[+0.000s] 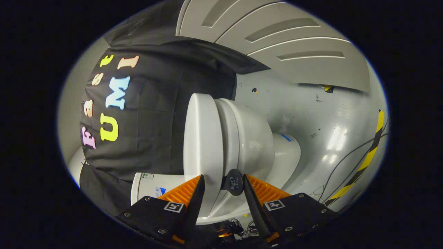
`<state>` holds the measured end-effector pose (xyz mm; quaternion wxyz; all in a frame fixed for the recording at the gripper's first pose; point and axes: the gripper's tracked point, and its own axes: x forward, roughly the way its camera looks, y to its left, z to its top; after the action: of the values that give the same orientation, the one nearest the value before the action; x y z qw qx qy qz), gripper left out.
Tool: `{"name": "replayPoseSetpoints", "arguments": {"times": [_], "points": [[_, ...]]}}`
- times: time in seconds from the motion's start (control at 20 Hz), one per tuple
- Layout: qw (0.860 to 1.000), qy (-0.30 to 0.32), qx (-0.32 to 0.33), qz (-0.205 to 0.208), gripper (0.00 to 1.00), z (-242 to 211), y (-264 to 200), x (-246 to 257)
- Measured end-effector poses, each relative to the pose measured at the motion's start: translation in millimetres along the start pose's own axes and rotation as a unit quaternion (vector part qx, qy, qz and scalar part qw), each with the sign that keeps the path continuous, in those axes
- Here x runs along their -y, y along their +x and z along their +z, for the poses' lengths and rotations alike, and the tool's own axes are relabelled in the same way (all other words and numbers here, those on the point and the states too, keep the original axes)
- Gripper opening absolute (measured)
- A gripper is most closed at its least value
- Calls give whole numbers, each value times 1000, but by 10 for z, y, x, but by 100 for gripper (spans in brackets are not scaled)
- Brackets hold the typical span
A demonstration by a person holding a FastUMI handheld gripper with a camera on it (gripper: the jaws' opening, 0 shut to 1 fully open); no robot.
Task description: Open the toilet lid.
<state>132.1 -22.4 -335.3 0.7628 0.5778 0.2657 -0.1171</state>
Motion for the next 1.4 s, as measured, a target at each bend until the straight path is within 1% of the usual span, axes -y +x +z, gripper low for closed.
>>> {"name": "replayPoseSetpoints", "arguments": {"times": [0.1,0.2,0.3,0.35,0.4,0.5,0.55,0.7,0.75,0.85,1.05,1.15,1.3,1.4], "points": [[1000,15,2,-3,60,-26,35,22],[1000,22,5,-4,46,-18,66,52],[1000,24,1,0,38,-39,42,64],[1000,24,1,-5,36,-32,62,82],[1000,24,3,-13,28,-23,83,120],[999,29,6,-12,12,10,71,112],[999,31,7,-9,11,-4,33,75],[1000,29,6,-8,2,-5,26,56],[1000,28,1,-9,0,-45,6,58],[1000,23,-6,-11,0,-31,8,0],[1000,-10,-9,-28,0,-35,6,-29],[999,-17,-10,-26,0,-9,-46,-87],[997,-68,-4,-27,0,-37,-95,-208],[997,-74,-4,-22,0,38,-139,-264]]}}
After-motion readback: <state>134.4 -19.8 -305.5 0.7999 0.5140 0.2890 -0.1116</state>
